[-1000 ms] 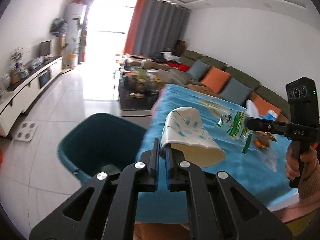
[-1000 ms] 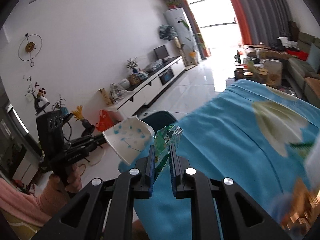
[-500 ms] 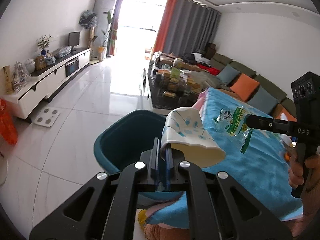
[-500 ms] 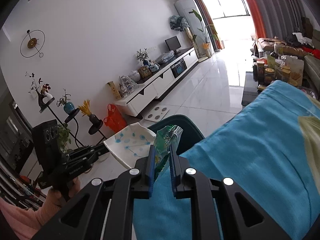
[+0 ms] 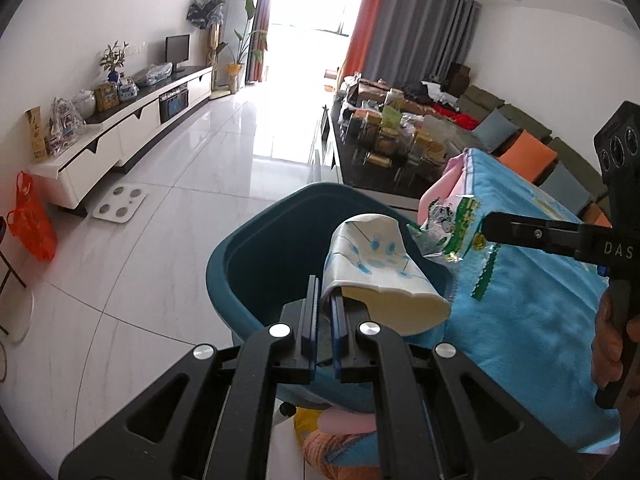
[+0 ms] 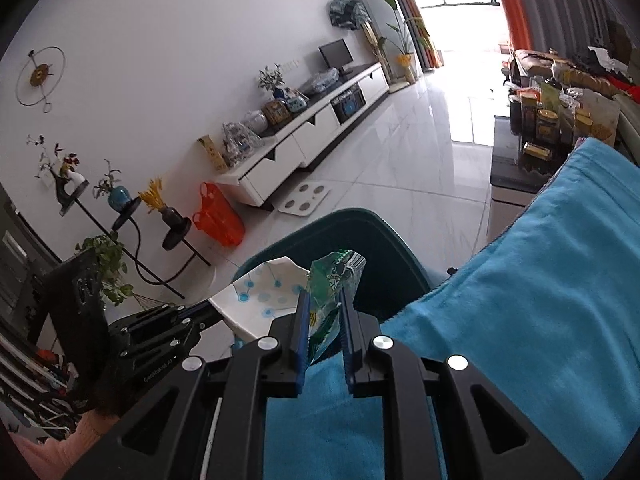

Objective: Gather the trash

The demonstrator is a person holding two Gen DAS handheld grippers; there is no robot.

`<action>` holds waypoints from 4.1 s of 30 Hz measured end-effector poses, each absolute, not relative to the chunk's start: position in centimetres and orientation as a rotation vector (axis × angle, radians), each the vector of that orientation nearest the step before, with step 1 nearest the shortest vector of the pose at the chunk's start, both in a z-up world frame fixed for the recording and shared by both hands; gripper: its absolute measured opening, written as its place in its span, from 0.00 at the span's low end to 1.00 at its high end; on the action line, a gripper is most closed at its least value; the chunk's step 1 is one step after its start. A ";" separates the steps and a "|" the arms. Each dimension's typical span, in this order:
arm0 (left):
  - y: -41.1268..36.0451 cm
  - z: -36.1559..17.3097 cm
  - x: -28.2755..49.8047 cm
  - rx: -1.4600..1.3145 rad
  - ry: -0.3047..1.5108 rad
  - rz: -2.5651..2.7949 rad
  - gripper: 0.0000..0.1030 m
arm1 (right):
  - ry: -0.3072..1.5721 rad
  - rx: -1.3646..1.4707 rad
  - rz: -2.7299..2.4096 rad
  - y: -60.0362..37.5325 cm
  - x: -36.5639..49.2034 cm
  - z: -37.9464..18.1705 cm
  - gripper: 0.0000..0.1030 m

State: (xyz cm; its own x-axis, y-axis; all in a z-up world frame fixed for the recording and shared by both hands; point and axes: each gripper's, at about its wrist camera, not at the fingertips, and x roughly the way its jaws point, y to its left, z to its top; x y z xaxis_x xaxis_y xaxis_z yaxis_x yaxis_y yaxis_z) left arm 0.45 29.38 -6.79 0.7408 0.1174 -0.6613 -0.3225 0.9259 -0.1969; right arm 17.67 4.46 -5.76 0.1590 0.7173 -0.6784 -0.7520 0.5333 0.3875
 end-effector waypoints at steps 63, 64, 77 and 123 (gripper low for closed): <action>-4.7 -3.9 6.7 -0.133 0.795 -0.676 0.36 | 0.732 0.289 0.417 -35.9 13.1 -3.9 0.73; -4.7 -4.0 6.9 -0.141 0.799 -0.676 0.36 | 0.737 0.296 0.421 -36.0 13.3 -4.1 0.73; -4.8 -3.9 7.9 -0.194 0.819 -0.705 0.11 | 0.770 0.278 0.467 -34.8 13.9 -4.7 0.63; 6.6 -3.3 3.4 -0.294 0.691 -0.547 0.10 | 0.788 0.405 0.565 -37.3 14.0 -5.5 0.03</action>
State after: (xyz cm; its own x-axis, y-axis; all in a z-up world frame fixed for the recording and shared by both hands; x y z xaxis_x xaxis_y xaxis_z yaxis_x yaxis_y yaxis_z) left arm 3.38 6.63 -3.30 0.6385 -0.5661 -0.5214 0.3774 0.8207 -0.4290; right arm 14.01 -37.34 -5.49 0.5717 0.6119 -0.5465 -0.3213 0.7799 0.5372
